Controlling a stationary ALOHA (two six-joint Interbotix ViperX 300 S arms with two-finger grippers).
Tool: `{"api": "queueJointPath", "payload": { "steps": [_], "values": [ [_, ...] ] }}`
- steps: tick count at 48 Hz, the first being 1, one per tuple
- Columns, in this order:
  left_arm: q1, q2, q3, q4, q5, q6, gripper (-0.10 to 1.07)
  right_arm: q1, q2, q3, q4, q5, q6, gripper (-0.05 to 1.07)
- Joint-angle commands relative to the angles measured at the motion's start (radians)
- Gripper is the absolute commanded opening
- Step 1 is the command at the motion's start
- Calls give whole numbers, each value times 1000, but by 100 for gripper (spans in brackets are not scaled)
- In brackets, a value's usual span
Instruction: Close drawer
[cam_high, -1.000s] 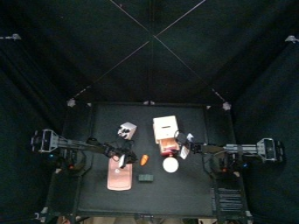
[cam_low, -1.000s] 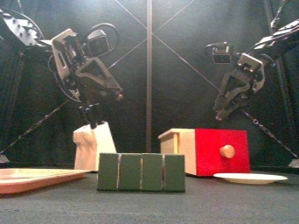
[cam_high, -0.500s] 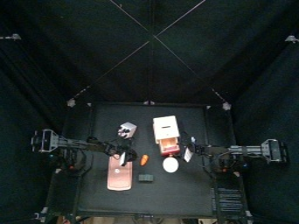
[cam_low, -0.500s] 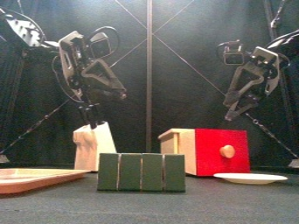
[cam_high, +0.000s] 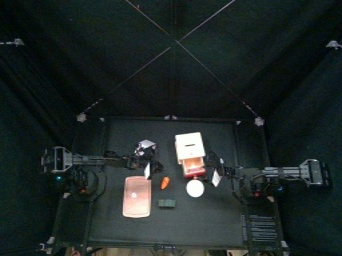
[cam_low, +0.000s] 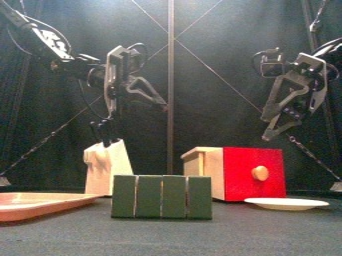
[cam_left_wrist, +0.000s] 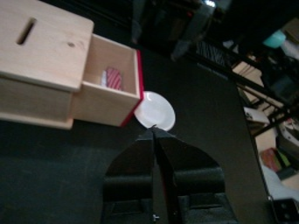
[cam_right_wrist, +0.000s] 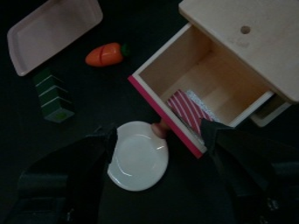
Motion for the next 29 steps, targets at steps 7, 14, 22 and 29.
{"api": "queueJointPath", "payload": {
  "steps": [7,14,22,29],
  "values": [
    [57,83,-141,-29,-3,2,37,21,2,3,20,-8,-3,91],
    [103,149,-224,-29,3,2,37,41,2,6,23,-8,-2,74],
    [140,204,-324,-28,77,3,36,49,3,3,48,-8,-2,59],
    [147,242,-416,-15,210,3,36,49,17,0,72,-8,-2,52]
  ]
}}
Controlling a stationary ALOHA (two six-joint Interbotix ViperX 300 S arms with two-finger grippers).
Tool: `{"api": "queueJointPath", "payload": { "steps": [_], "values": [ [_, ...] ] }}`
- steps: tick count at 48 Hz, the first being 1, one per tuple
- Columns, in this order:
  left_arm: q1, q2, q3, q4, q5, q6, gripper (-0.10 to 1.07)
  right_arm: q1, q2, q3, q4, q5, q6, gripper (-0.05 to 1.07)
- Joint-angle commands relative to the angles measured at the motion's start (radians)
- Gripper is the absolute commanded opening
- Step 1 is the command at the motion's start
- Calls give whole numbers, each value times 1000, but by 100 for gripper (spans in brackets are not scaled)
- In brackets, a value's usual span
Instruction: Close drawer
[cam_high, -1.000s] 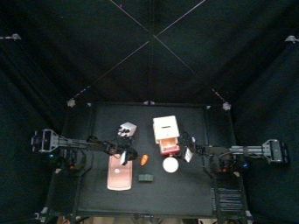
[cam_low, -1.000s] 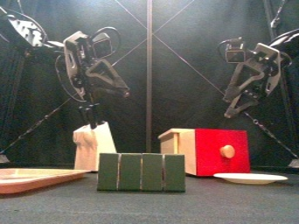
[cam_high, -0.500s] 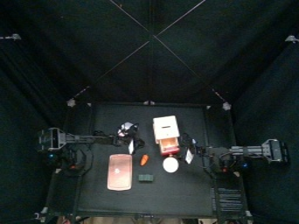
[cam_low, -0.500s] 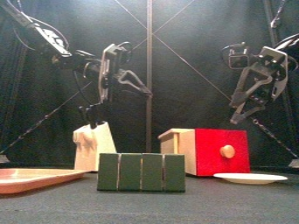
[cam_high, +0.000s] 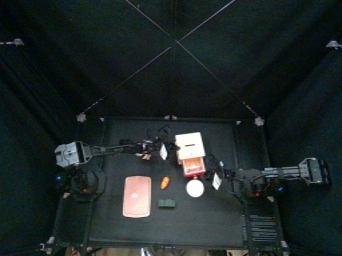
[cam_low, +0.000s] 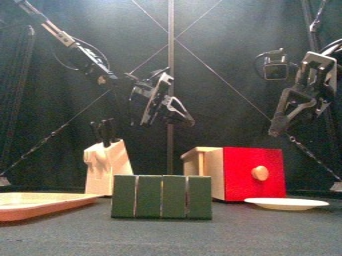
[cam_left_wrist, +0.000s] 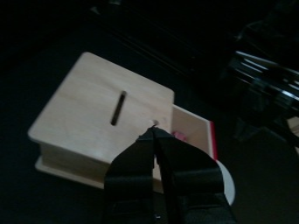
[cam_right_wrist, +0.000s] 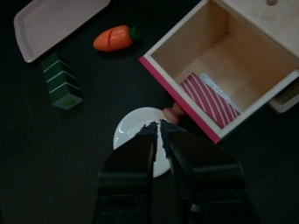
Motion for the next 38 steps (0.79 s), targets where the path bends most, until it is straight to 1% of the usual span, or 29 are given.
{"api": "queueJointPath", "payload": {
  "steps": [1,8,11,21,29,38],
  "values": [
    [6,9,-87,15,87,2,36,2,6,-15,18,-9,0,52],
    [3,52,-152,28,215,2,36,0,34,-17,61,-9,0,51],
    [2,67,-172,29,244,2,36,3,46,-18,72,-8,0,51],
    [2,117,-218,28,304,2,36,9,81,-31,83,-8,0,51],
    [0,141,-224,28,341,2,36,9,110,-38,87,-5,0,51],
    [-2,146,-219,26,376,2,36,11,129,-41,92,-3,0,51]
  ]
}}
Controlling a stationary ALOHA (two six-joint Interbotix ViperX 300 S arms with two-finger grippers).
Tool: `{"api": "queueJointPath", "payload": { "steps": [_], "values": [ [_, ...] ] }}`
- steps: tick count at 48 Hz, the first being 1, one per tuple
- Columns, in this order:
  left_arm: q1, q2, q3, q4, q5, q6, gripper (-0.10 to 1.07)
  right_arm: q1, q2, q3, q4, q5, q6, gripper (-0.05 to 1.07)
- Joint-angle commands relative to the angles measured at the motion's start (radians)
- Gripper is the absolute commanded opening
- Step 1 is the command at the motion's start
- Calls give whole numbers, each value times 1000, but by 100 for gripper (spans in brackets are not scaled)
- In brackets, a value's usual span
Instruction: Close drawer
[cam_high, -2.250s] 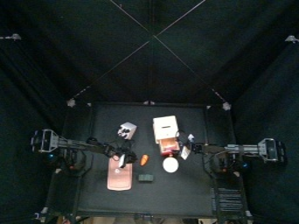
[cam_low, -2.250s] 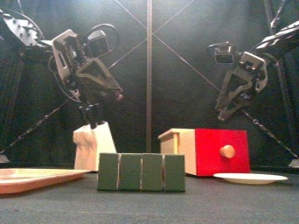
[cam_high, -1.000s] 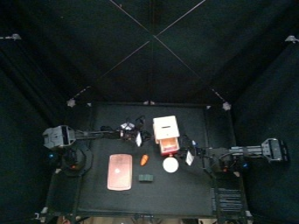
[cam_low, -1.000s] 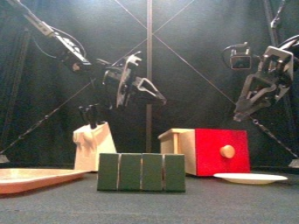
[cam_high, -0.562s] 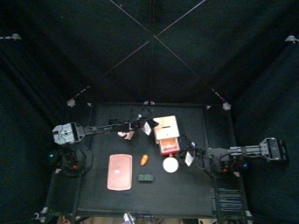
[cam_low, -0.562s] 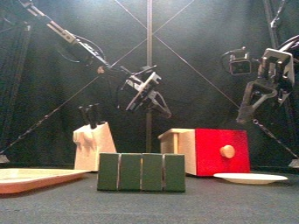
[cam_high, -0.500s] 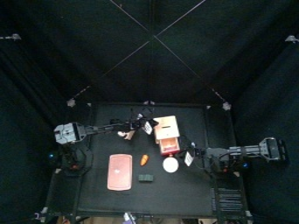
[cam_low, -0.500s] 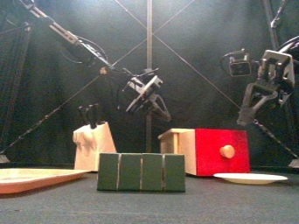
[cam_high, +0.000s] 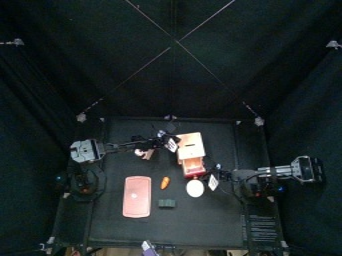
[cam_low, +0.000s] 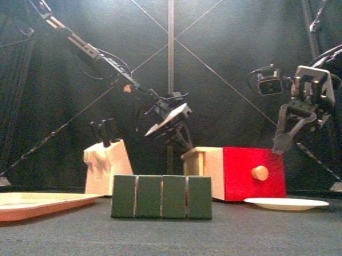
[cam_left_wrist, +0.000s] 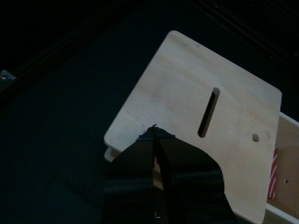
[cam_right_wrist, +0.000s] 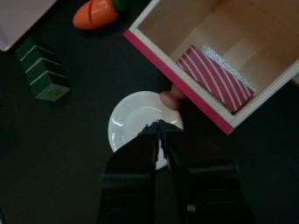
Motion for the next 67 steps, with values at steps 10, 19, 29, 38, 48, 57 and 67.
{"api": "queueJointPath", "payload": {
  "steps": [10,19,29,38,48,57,67],
  "values": [
    [-3,-14,-26,2,29,2,36,-2,-2,-28,0,-2,-3,51],
    [-3,-5,-26,0,31,2,36,-6,6,-34,-2,-2,-3,51],
    [-5,-3,-23,0,32,2,36,-21,26,-41,-6,0,-3,51],
    [-3,-3,-23,0,32,2,36,-64,52,-60,-17,0,-3,51],
    [-3,-3,-23,-2,32,2,36,-95,84,-87,-40,0,-3,51],
    [-3,-3,-23,-2,31,2,36,-130,98,-112,-51,0,-3,51],
    [-3,-3,-26,-2,31,2,36,-172,98,-124,-60,0,-5,51]
  ]
}}
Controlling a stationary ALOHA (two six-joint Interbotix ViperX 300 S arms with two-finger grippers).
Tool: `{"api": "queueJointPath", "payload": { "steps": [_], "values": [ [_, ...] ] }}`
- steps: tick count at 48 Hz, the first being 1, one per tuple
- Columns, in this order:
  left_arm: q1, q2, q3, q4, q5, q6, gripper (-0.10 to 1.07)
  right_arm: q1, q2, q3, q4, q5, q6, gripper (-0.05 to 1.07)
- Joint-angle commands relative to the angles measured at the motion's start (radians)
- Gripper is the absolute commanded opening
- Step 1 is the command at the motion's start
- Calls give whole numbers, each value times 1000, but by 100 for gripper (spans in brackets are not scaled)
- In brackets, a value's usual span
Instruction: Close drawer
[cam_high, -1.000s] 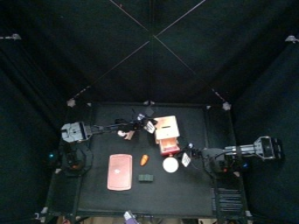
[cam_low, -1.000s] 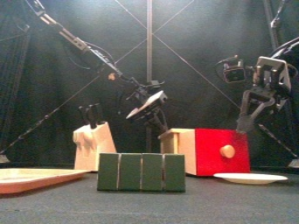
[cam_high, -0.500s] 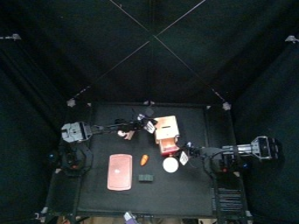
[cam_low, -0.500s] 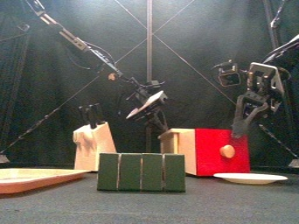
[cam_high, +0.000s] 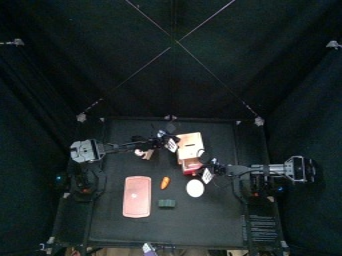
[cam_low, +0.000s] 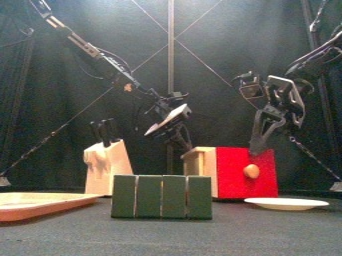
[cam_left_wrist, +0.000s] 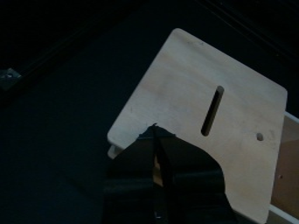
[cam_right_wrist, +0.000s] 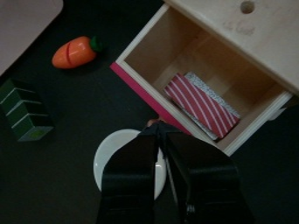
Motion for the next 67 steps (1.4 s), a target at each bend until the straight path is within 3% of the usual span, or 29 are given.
{"api": "queueJointPath", "payload": {
  "steps": [1,18,37,67],
  "values": [
    [2,-8,-23,-2,0,2,36,-28,-9,-23,-9,-3,-3,51],
    [3,-6,-23,-2,0,2,36,-78,6,-41,-31,-3,-2,51],
    [3,-6,-23,-2,2,2,36,-118,83,-95,-66,6,-2,51],
    [2,-6,-21,-9,2,2,36,-161,107,-129,-74,17,-3,51]
  ]
}}
